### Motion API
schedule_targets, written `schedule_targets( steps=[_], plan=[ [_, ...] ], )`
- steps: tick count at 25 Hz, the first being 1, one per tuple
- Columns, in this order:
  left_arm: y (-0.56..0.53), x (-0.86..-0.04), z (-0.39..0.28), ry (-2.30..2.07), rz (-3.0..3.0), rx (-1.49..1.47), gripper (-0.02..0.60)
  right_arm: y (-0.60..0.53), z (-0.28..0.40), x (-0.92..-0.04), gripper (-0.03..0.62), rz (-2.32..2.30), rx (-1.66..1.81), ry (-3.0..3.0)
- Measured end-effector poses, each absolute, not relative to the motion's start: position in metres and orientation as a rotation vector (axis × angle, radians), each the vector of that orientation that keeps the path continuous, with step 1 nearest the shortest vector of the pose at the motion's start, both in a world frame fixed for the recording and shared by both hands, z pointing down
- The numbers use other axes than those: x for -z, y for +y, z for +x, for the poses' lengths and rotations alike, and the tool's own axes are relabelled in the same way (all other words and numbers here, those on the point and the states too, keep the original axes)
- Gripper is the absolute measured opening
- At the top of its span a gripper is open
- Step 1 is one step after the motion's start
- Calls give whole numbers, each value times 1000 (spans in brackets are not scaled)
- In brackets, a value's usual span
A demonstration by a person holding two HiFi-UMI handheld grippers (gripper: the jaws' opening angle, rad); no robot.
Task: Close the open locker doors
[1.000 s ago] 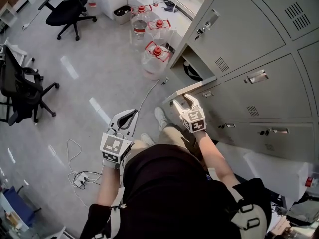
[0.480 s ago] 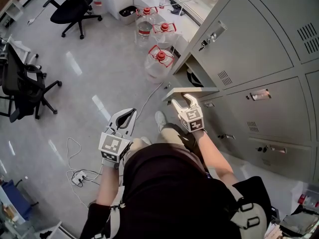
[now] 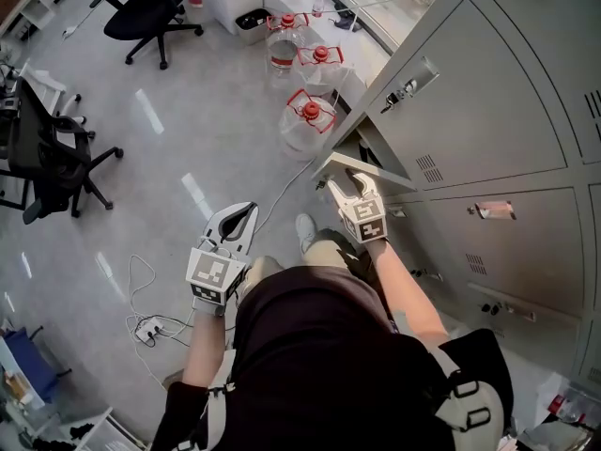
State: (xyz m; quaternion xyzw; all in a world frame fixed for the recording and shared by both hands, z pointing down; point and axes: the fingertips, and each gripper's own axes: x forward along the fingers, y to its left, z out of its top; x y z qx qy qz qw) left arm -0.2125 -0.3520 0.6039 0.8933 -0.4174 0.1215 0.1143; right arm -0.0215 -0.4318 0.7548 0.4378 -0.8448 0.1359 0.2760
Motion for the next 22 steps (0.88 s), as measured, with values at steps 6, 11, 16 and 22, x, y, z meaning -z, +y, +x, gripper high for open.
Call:
schedule_targets(
  steps=[6,11,16,22],
  plan=[
    [-372,-605,-203,-1238,2608,-380,8,-455,-14,-760,209,1158,-374,-2278],
    [-384,-607,-194,-1248,2594,-394,7,-472,-7,-765,209,1150,-386,-2283],
    [-394,-608,-188,-1264,2580,-409,8,-488,0,-768,208,1143,-388,-2284],
    [-403,-611,-187,-1293,2555,-423,8,-506,7,-773,209,1150,-403,-2280]
  ],
)
